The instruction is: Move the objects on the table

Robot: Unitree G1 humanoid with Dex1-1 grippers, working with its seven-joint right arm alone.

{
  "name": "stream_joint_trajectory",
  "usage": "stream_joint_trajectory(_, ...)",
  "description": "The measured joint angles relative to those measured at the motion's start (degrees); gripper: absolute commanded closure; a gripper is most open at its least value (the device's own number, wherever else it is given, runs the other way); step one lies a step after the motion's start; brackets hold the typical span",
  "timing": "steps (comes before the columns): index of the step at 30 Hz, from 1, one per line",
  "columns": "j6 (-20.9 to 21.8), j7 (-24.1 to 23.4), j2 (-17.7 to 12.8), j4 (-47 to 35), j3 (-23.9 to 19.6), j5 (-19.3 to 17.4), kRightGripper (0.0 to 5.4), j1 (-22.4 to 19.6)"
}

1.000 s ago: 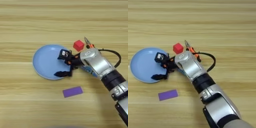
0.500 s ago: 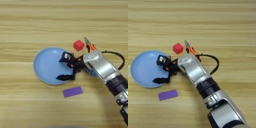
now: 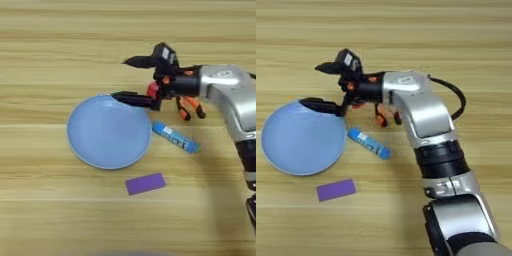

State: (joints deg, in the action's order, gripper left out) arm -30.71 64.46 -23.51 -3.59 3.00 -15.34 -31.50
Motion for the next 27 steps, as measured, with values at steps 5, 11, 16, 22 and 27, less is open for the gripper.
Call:
stream_joint_trajectory(5, 0.11, 2.47, -2.57, -2.12, -4.02, -5.22, 0.04, 3.23)
stream_joint_trajectory(11, 1.42, 3.80, -5.71, -2.04, -8.85, -8.62, 0.04, 5.84)
stream_joint_trajectory(16, 2.68, 5.37, -8.37, 0.81, -11.03, -9.42, 0.04, 8.19)
stream_joint_trajectory(22, 6.36, 6.33, -10.44, 4.20, -12.34, -8.87, 0.04, 12.40)
stream_joint_trajectory(27, 11.79, 6.02, -10.76, 8.24, -12.18, -5.96, 0.04, 14.68)
